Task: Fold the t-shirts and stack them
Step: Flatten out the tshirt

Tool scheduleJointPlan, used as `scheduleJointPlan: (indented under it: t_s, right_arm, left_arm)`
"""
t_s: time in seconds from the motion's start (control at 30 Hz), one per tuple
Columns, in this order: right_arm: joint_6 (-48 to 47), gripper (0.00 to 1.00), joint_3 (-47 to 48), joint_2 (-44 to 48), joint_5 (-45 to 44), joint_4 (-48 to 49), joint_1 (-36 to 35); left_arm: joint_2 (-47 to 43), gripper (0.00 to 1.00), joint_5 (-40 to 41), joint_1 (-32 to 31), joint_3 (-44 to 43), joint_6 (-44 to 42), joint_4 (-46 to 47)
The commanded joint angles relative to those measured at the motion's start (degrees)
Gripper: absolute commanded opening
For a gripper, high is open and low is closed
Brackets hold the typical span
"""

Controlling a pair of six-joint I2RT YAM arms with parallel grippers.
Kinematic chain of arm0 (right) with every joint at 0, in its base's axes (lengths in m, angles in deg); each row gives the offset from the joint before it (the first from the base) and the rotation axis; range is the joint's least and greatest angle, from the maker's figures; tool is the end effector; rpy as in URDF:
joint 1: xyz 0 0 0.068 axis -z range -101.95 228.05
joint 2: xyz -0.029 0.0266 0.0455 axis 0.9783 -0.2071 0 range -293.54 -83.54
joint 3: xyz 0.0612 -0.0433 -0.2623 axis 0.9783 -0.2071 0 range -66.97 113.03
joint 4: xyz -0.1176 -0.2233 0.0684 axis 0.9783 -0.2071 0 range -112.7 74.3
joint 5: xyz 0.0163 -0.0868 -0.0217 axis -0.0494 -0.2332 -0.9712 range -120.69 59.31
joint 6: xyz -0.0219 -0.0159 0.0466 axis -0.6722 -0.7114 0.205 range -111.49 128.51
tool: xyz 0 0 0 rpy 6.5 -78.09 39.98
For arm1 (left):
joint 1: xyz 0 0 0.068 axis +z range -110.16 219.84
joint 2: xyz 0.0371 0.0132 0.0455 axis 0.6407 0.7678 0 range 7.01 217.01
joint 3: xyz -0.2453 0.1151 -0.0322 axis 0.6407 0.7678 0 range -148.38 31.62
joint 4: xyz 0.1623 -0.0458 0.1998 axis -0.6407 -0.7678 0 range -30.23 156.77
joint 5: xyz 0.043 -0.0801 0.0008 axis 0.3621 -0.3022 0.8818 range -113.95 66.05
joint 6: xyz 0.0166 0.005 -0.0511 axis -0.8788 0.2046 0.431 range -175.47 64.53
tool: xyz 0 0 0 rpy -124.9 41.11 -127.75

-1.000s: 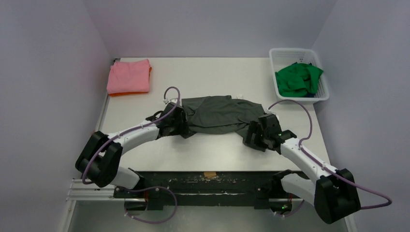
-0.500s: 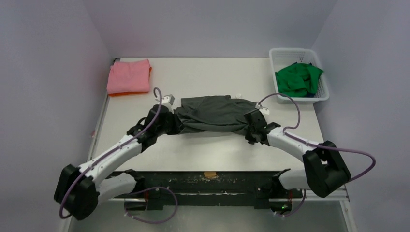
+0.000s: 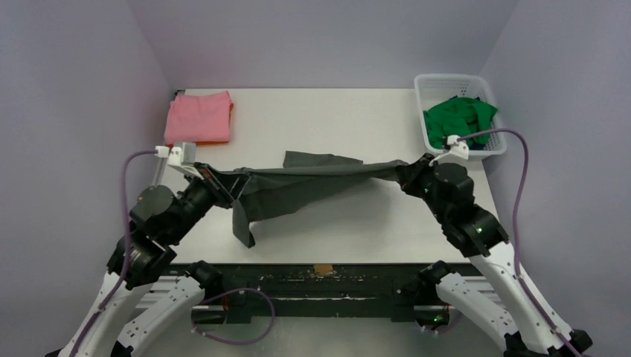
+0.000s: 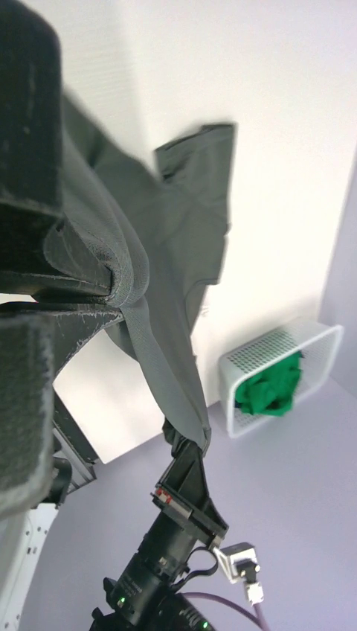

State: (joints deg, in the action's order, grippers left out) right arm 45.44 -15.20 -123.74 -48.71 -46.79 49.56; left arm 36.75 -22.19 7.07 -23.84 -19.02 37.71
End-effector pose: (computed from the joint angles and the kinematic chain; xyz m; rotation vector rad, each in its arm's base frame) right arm 0.1354 0.0608 0.3558 0.3542 1.8896 0.4744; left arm 0.0803 -0.0504 0.3984 -0.0795 1.7049 -0.8928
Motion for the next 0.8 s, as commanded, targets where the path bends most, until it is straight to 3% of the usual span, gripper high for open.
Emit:
scheduleJointPlan:
  t_s: [0.0,0.23,0.4,0.5,0.6,0.7,0.77]
  right_arm:
    - [-5.8,0.00,10.5,1.3,3.2,-1.1,0.0]
    - [-13.7,0.00,32.0,-8.0,7.2,-2.2,-0.1]
    - [-18.0,0.00,39.7,-16.4,0.9,-3.4,-0.1]
    - [-20.3,0.00,43.5,-24.2,-3.2,-3.1,0.4]
    - [-21.4,0.00,46.4,-30.9,-0.8,0.4,3.2]
    - [-21.1,0.00,54.8,-38.7,7.7,1.3,10.6]
    - [-23.3,0.00,61.5,-43.1,8.9,2.0,12.8]
  left_arm:
    - [2.0,0.00,5.7,-0.1,-13.3,-4.8,-6.1]
    - [14.6,0.00,13.8,-0.1,-34.6,-9.6,-15.3]
    - [23.1,0.00,26.8,0.5,-39.7,-10.6,-17.9]
    - [29.3,0.00,23.2,6.9,-41.5,-9.8,-17.5]
    - [37.1,0.00,19.5,12.5,-45.2,-10.2,-16.2]
    - [46.5,0.00,15.1,15.5,-55.4,-13.4,-17.9]
    - [52.5,0.00,13.4,17.1,-64.8,-15.6,-20.6]
